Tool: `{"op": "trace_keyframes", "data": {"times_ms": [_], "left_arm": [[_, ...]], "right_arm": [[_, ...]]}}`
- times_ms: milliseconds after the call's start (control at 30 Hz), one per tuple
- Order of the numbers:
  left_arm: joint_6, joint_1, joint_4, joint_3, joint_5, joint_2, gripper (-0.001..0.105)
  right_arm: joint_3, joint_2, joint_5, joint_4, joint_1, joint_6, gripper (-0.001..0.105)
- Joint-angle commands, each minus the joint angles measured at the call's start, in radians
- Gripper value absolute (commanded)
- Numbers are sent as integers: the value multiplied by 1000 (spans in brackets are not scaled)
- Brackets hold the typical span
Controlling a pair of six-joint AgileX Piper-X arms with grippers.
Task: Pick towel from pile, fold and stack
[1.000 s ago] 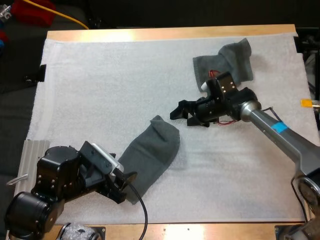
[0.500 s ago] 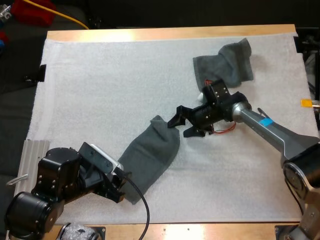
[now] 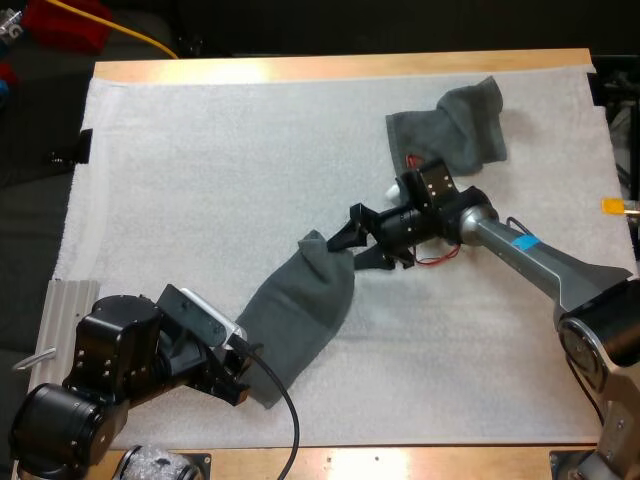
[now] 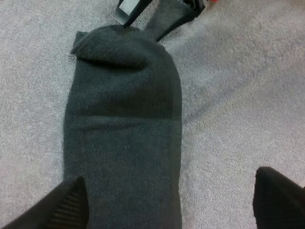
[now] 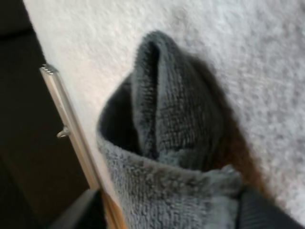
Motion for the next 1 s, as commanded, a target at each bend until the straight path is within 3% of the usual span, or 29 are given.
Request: {"op": "trace_keyframes", "data": {"times_ms": [0, 267, 333, 467, 567, 733, 967], "left_arm": [[-9, -4, 3, -11, -6, -1, 69], [-8, -4, 3, -11, -6, -1, 69], [-8, -4, 3, -11, -6, -1, 69], [-8, -4, 3, -11, -6, -1, 69], [-8, -4, 3, -11, -6, -1, 69], [-8, -4, 3, -11, -6, -1, 69], [-8, -4, 3, -11, -6, -1, 69]], "right_arm": [[-1, -5, -18, -22, 0, 2, 51], [-1, -5, -11, -22, 2, -8, 48], [-1, -5, -11, -22, 2, -12, 41], [-1, -5, -11, -22, 2, -18, 14], [-1, -5, -11, -22, 2, -25, 1], [-1, -34, 3, -22, 9, -85, 0], [-1, -161, 179, -22, 24, -168, 0]]}}
